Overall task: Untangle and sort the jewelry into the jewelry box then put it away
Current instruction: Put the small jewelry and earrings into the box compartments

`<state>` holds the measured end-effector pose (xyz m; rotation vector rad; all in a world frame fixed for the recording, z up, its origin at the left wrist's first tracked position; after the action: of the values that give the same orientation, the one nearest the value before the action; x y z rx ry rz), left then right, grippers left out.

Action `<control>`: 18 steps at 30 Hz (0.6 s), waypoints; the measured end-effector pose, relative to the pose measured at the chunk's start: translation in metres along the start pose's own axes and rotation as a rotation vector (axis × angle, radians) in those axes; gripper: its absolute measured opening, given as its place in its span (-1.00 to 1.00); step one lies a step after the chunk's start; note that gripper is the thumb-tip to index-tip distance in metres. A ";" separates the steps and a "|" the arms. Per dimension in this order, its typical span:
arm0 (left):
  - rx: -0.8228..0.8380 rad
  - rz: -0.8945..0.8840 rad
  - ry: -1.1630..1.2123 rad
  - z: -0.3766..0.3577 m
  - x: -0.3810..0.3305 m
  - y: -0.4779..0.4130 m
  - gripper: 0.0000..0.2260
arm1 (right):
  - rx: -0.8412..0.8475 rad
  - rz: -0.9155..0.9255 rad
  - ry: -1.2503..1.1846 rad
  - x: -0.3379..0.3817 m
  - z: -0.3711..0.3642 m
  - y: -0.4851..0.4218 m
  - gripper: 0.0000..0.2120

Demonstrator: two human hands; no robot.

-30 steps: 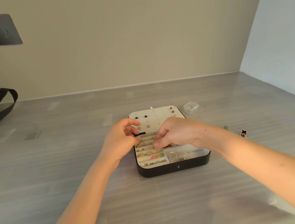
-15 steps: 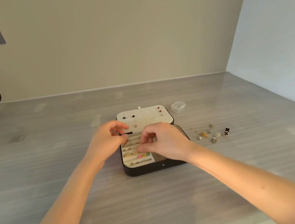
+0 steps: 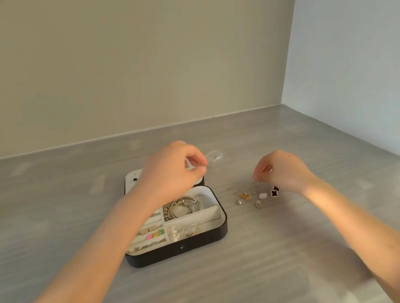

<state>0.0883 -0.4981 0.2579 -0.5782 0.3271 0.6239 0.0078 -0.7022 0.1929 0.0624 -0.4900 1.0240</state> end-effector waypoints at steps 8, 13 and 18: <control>0.273 -0.082 -0.130 -0.063 -0.027 -0.051 -0.88 | -0.031 0.045 0.005 -0.006 -0.015 -0.004 -0.92; 0.363 0.002 0.149 -0.088 -0.033 -0.061 -0.89 | 0.016 -0.104 -0.602 -0.018 0.010 -0.001 -0.93; 0.290 0.087 0.523 -0.081 -0.036 -0.048 -0.89 | 0.236 -0.183 -1.009 -0.012 0.007 0.006 -0.87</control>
<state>0.0812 -0.5946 0.2294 -0.4418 0.9226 0.4895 -0.0049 -0.7104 0.1933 0.8478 -1.2452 0.8108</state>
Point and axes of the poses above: each hand's wrist, its own y-axis away from the middle knuckle, its own z-axis out of the back of the hand, x = y × z, the point moved 5 cm from there along -y, towards the middle knuckle, and after that the axes turned 6 degrees about -x, right-handed, at the moved point
